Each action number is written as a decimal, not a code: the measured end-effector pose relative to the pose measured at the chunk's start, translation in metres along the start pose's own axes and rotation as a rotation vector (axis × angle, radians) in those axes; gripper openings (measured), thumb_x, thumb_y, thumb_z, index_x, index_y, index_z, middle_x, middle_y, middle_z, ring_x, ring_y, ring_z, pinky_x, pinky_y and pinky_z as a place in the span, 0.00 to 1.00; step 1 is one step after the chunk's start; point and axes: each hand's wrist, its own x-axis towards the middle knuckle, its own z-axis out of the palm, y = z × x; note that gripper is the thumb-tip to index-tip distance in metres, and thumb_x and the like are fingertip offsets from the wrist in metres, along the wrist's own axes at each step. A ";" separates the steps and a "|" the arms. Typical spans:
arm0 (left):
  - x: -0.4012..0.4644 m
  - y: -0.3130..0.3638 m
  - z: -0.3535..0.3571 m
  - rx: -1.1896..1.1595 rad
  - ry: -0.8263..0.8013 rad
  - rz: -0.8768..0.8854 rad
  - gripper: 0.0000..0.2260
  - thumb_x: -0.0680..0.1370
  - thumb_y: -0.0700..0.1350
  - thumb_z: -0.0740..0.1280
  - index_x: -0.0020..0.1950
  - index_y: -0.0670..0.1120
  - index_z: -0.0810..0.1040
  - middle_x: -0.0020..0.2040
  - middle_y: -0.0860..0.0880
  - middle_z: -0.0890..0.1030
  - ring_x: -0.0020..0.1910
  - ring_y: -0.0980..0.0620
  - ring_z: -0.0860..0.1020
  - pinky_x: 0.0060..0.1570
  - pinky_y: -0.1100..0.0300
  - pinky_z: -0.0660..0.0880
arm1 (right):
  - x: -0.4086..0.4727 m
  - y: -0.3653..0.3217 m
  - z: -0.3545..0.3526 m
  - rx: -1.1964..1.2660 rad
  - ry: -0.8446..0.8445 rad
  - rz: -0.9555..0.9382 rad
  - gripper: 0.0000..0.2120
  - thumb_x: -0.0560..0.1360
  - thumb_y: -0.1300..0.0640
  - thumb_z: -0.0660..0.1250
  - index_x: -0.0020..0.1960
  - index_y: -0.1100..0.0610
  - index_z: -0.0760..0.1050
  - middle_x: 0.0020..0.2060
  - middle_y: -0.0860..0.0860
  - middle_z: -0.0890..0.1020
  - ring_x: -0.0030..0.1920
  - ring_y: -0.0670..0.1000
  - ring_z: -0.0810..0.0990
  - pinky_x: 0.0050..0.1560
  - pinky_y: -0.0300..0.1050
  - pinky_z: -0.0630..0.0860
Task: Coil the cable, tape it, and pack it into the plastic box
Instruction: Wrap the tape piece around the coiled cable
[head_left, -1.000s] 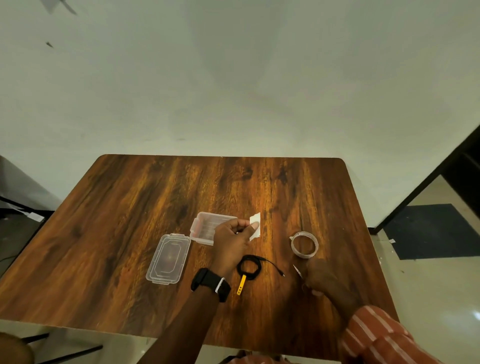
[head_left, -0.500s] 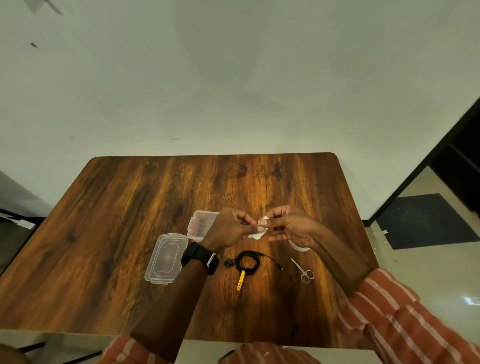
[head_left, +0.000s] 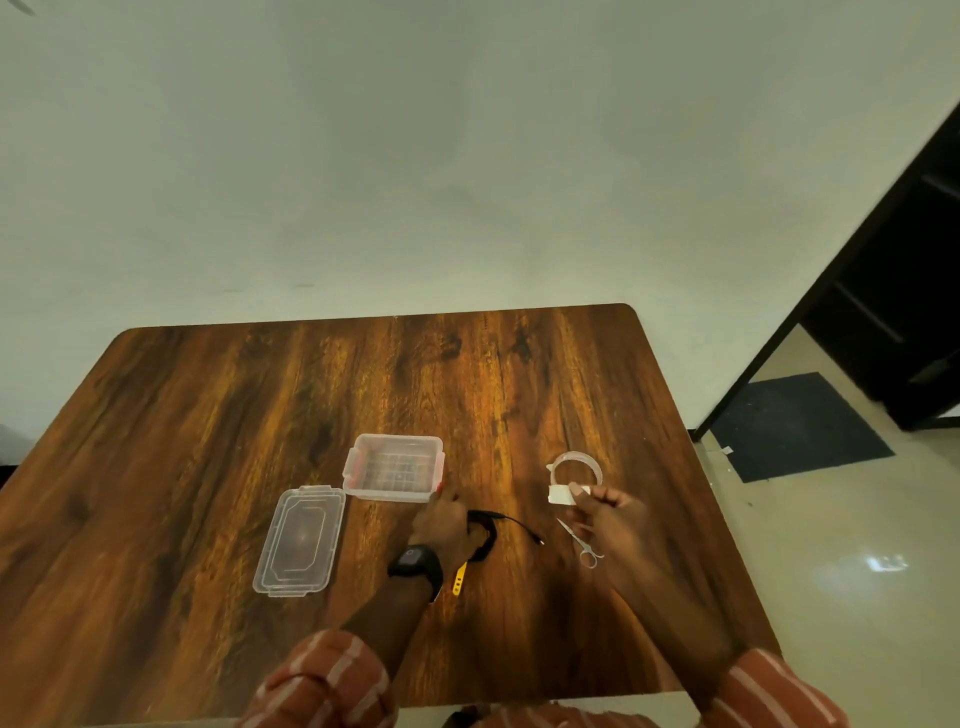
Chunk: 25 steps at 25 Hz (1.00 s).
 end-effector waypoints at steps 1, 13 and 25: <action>0.004 -0.001 0.006 0.047 -0.010 -0.006 0.16 0.77 0.53 0.67 0.60 0.45 0.77 0.62 0.48 0.75 0.59 0.47 0.74 0.59 0.49 0.77 | -0.002 0.007 -0.005 0.006 0.022 0.003 0.07 0.74 0.58 0.74 0.50 0.59 0.82 0.42 0.56 0.88 0.34 0.47 0.85 0.27 0.39 0.77; 0.024 -0.002 0.013 0.043 0.004 -0.016 0.16 0.76 0.49 0.69 0.61 0.45 0.75 0.61 0.46 0.77 0.58 0.47 0.76 0.57 0.51 0.78 | -0.004 0.045 -0.017 -0.057 0.041 0.021 0.07 0.77 0.57 0.71 0.51 0.59 0.81 0.47 0.57 0.86 0.49 0.55 0.85 0.45 0.46 0.80; 0.025 -0.015 -0.025 -0.747 -0.359 -0.045 0.14 0.73 0.37 0.75 0.57 0.45 0.79 0.53 0.45 0.84 0.53 0.49 0.82 0.59 0.51 0.79 | 0.041 0.044 0.018 -0.183 -0.029 -0.164 0.04 0.78 0.57 0.69 0.47 0.57 0.82 0.44 0.54 0.87 0.47 0.54 0.86 0.45 0.51 0.82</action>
